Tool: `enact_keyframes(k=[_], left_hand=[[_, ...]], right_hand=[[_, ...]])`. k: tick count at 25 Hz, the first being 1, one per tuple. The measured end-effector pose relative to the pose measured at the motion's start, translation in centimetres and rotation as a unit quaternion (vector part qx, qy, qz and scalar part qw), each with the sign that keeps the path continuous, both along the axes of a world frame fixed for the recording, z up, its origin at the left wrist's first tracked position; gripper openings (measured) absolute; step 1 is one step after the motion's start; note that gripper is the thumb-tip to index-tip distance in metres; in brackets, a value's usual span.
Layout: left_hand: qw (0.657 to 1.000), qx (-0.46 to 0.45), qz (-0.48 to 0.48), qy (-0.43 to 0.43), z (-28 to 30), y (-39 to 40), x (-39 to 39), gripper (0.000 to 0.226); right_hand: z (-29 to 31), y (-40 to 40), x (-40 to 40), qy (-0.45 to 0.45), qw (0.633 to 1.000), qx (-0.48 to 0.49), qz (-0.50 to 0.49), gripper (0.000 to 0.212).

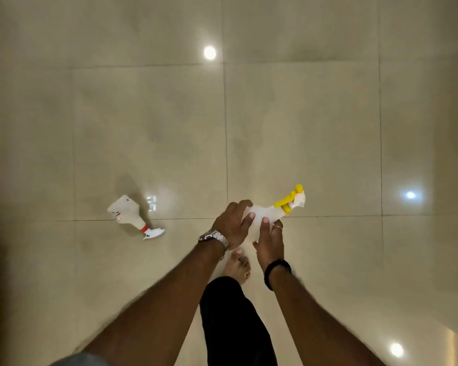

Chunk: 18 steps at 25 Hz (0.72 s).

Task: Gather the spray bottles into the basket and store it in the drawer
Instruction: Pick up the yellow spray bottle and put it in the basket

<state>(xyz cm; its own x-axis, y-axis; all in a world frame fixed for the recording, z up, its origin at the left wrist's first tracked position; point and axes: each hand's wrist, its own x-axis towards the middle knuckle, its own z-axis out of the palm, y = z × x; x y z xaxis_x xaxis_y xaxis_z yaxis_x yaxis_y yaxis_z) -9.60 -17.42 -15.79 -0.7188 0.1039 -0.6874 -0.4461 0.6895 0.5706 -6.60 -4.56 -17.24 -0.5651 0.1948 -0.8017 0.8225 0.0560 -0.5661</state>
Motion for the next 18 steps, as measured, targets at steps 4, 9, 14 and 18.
enact_keyframes(k=[4,9,14,18], left_hand=[[0.994,-0.021,0.104,-0.005,9.7,-3.4,5.9,0.054],[0.959,-0.023,0.280,0.048,21.6,-7.6,16.5,0.052],[0.922,-0.051,0.368,0.109,30.2,-11.9,29.9,0.048],[0.880,-0.091,0.442,0.147,36.3,-14.8,42.7,0.047]], right_hand=[[8.9,-3.1,3.2,0.104,0.973,0.041,0.201,0.037],[20.9,-8.6,9.2,0.140,0.883,0.065,0.444,0.058],[30.6,-14.2,18.1,0.221,0.768,0.037,0.601,0.058],[37.3,-19.1,28.4,0.264,0.678,0.017,0.686,0.059]])
